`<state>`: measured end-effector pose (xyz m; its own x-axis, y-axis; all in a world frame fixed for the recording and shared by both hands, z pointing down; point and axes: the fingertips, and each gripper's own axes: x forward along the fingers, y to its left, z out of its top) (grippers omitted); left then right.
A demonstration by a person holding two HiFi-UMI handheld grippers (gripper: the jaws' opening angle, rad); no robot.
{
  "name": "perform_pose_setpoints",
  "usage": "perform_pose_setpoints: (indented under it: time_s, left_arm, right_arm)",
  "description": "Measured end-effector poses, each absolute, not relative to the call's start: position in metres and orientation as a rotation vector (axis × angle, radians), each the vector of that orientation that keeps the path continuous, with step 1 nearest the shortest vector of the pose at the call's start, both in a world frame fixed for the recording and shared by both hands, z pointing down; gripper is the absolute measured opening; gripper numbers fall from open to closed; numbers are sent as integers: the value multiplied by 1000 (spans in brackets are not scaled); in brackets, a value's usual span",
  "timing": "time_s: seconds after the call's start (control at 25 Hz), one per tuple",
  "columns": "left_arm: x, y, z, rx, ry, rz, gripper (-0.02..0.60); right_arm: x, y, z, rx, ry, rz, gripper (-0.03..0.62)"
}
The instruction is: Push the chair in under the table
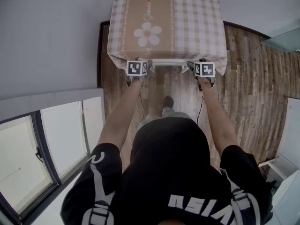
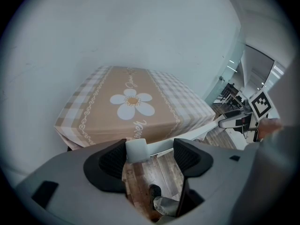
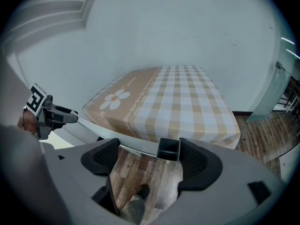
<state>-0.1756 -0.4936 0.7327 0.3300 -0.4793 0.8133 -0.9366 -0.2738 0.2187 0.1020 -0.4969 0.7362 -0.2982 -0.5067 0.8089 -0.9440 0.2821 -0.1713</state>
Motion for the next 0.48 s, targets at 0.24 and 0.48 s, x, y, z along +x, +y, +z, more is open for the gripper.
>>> perform_pose_setpoints:
  time_s: [0.24, 0.48]
  left_arm:
    - [-175, -504, 731, 1893, -1250, 819, 327]
    - [-176, -513, 731, 1889, -1242, 828, 327]
  right_arm:
    - [103, -507, 734, 1309, -1914, 878, 417]
    - [102, -514, 733, 1316, -1910, 879, 417]
